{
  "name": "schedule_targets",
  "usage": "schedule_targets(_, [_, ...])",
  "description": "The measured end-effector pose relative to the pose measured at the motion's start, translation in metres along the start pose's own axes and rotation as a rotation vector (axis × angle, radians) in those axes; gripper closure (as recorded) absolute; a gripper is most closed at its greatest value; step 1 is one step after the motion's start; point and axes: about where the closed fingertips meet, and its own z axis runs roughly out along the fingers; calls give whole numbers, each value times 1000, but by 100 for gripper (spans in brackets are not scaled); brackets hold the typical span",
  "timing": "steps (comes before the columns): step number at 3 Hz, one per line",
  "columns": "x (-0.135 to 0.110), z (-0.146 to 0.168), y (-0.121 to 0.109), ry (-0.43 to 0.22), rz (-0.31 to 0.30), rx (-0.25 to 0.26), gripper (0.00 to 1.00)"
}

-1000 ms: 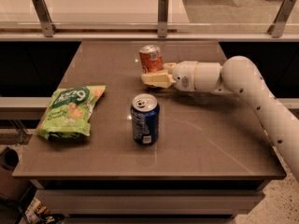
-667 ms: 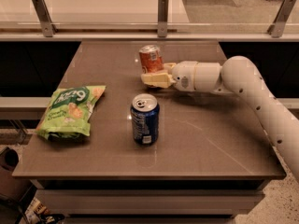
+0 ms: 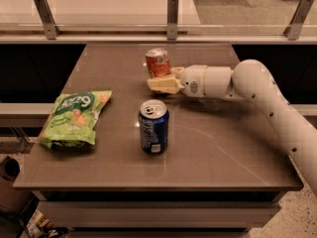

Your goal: Knock coke can over

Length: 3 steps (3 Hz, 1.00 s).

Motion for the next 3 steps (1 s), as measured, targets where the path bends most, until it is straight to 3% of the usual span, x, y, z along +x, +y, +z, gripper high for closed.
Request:
schedule_targets(1, [0, 2, -2, -1, 1, 4, 12])
schedule_targets(2, [0, 4, -3, -1, 2, 8, 0])
schedule_targets(3, [0, 4, -3, -1, 2, 8, 0])
